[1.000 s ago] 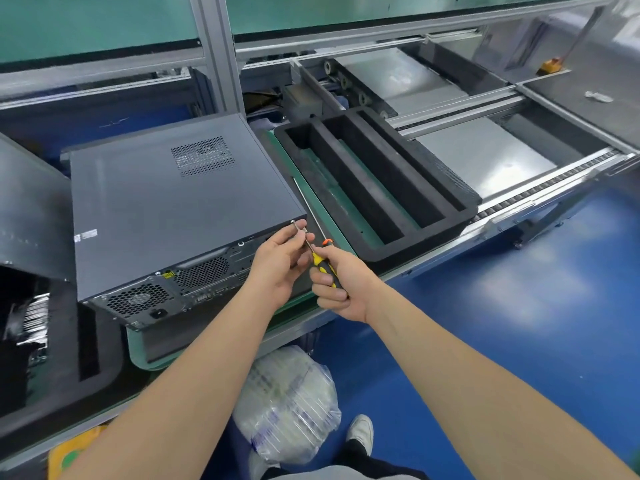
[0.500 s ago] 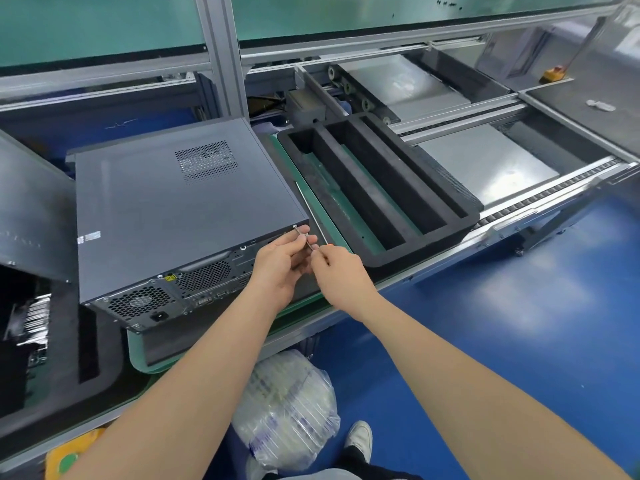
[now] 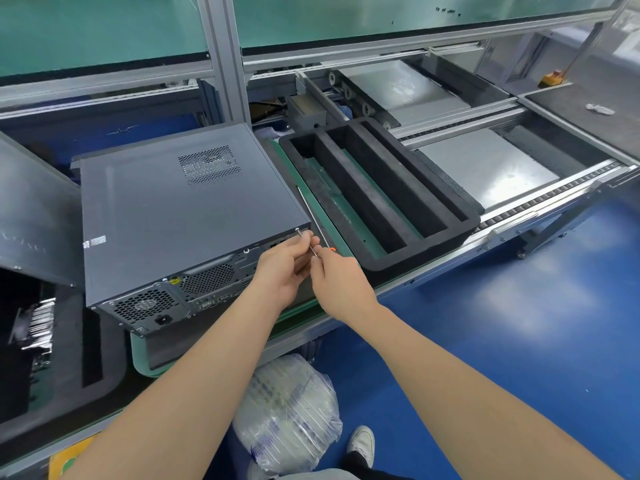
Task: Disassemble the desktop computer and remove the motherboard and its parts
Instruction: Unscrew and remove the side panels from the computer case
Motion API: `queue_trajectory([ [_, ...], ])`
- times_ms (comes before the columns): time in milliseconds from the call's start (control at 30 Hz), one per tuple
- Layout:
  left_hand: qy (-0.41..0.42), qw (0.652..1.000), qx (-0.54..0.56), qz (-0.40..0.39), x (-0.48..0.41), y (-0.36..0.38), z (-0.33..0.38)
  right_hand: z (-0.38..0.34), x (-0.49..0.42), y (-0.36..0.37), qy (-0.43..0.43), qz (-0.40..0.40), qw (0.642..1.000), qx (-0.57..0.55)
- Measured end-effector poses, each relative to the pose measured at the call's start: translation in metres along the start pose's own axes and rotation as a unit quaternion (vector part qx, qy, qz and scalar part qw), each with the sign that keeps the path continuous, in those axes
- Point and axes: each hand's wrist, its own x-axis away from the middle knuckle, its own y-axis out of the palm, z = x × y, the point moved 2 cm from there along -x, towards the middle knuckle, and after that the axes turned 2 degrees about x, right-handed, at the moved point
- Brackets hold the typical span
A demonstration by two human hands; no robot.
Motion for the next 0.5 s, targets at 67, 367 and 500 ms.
queue_trajectory([
  [67,-0.002,1.000,-0.009,0.016,-0.003,0.001,0.001,0.000,-0.003,-0.001,0.076,-0.065,0.983,-0.154],
  [367,-0.026,0.999,-0.009,0.021,-0.006,0.004,0.006,0.022,0.010,0.003,0.240,-0.353,0.523,-0.738],
  [500,-0.010,1.000,-0.021,0.018,-0.007,0.004,0.003,0.026,0.006,0.008,0.223,-0.319,0.588,-0.709],
])
